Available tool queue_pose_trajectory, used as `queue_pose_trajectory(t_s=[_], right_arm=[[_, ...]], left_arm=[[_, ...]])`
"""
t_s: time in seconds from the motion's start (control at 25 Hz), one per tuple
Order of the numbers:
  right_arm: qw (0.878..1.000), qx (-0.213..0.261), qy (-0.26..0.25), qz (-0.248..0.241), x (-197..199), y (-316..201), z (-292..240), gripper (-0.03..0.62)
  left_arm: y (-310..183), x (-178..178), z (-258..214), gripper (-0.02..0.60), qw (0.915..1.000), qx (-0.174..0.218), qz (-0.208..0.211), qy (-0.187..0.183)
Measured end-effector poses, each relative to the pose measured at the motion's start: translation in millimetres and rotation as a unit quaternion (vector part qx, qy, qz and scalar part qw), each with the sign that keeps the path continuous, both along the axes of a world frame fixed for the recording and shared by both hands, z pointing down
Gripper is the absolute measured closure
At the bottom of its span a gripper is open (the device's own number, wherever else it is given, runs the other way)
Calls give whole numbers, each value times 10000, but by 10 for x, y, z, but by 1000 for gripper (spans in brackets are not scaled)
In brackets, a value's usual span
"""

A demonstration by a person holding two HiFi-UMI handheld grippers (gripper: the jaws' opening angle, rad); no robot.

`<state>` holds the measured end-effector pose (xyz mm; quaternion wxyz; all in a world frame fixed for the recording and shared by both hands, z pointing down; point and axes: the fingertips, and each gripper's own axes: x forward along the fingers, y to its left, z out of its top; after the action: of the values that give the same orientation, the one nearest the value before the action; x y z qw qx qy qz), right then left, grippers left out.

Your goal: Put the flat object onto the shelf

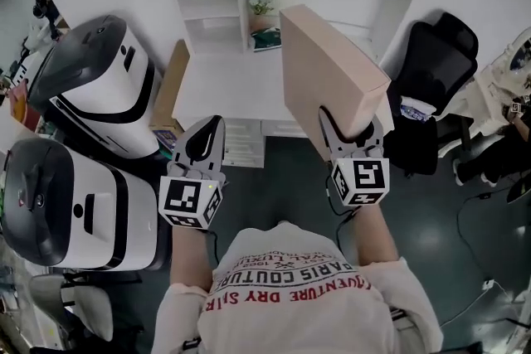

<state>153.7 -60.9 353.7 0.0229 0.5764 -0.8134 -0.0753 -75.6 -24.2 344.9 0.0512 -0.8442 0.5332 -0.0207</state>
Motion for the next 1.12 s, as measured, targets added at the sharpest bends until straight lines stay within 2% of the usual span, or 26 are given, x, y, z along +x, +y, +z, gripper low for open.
queue_pose_trajectory(t_s=[0.28,0.52,0.92,1.12], right_arm=[[10000,-16,-55,-10,397,-742,-116,276],[10000,-3,89,23,494,-1136,-182,278],[9933,259,1081,309,271,-2067,-663,276],[9831,397,1740,398,101,-2496,-1035,276]], left_arm=[[-651,416,-98,568,9999,111,-36,13],[-1003,507,-89,568,10000,60,-11,-39],[-1797,390,-319,568,9992,279,238,-156],[-2083,225,-361,568,9987,311,340,-212]])
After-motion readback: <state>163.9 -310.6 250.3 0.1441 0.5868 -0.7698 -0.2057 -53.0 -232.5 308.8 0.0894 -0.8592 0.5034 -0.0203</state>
